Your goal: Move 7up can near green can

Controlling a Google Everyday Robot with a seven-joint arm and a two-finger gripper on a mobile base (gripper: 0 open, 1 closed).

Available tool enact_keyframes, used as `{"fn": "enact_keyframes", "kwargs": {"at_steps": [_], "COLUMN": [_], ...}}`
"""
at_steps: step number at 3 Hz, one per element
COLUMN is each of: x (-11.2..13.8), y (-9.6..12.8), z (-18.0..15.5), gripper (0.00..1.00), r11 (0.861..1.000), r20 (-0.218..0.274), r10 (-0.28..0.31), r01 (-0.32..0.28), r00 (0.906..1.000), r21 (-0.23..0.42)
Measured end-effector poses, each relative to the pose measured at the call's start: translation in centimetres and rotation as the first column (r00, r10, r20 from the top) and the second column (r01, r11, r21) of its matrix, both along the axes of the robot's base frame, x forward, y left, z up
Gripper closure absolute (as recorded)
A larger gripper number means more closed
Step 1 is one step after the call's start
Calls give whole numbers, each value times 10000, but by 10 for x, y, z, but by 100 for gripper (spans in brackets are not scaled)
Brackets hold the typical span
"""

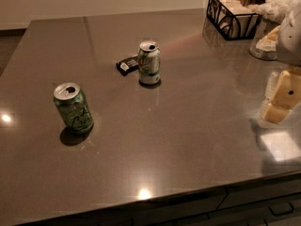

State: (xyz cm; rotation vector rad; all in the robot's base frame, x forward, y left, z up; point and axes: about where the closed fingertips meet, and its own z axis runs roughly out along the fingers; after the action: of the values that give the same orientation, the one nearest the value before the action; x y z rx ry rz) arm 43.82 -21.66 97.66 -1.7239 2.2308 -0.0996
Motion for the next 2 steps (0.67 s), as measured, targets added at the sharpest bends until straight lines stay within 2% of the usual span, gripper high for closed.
{"fn": "enact_keyframes", "kwargs": {"at_steps": [1, 2], "x": [0, 14], "y": [0, 10], "z": [0, 5], "gripper": [0, 0], "r11": [10000, 9978], "r20": [2, -64], "r10": [0, -84], "r01": [0, 88], "r00": [10000, 9999], "r21": [0, 663]}}
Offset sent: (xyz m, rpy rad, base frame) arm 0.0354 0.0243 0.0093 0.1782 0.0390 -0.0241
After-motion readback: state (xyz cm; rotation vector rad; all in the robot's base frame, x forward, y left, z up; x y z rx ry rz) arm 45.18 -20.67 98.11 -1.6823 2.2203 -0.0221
